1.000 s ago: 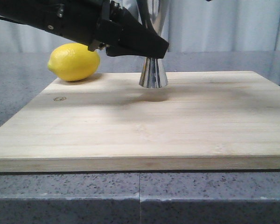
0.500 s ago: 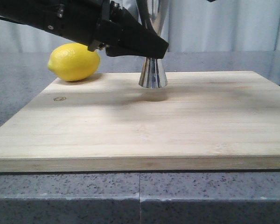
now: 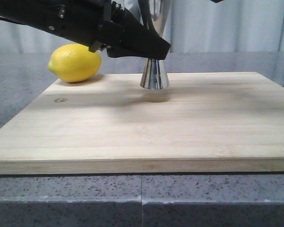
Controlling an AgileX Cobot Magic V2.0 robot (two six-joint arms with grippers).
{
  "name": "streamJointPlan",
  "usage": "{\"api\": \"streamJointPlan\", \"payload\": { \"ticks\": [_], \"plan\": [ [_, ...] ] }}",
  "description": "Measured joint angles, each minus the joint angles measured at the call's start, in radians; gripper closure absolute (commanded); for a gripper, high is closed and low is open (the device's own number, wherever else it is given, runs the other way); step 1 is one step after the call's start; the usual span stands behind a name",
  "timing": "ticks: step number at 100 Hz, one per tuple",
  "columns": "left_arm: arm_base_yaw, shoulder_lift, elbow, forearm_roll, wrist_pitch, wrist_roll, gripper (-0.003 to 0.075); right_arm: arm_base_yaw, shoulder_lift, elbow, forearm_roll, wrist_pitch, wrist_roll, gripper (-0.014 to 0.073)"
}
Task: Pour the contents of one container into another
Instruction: 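Tilt the beaker with the right gripper, pouring liquid into the jigger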
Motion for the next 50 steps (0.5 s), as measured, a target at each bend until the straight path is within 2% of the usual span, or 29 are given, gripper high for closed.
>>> {"api": "streamJointPlan", "payload": {
  "ticks": [50],
  "plan": [
    [0.0, 0.0, 0.0, 0.0, -0.001, 0.0, 0.0638, 0.0, 0.0, 0.0, -0.032, -0.004, 0.0, 0.0295]
  ]
}}
